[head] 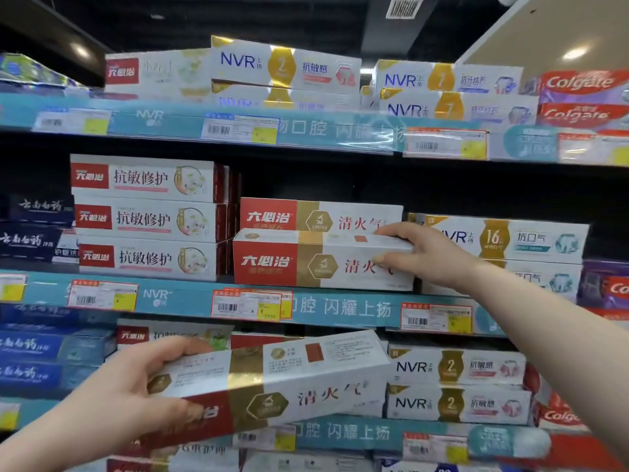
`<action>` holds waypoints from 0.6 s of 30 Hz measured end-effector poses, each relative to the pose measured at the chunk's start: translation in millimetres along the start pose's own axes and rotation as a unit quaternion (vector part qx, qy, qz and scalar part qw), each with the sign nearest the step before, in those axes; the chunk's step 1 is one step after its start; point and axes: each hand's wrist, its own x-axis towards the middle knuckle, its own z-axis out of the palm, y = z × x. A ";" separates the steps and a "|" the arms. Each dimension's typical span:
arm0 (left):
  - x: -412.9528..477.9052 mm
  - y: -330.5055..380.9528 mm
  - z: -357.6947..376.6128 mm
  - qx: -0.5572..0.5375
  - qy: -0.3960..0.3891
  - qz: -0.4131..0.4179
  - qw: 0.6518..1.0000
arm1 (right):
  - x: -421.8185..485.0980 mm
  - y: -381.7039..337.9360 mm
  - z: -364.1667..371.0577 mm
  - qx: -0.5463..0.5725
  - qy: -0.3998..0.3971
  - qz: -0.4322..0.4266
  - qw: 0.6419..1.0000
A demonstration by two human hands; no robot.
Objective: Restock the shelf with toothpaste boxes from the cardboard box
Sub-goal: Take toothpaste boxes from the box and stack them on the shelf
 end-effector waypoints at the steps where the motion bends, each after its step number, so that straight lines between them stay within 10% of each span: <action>1: 1.2 0.3 0.3 0.004 -0.001 -0.004 1.000 | 0.9 0.8 0.2 0.006 -0.001 0.002 1.000; 18: 9.2 0.0 -1.2 0.029 -0.020 -0.019 0.999 | 16.7 9.9 13.7 -0.002 0.018 0.014 1.000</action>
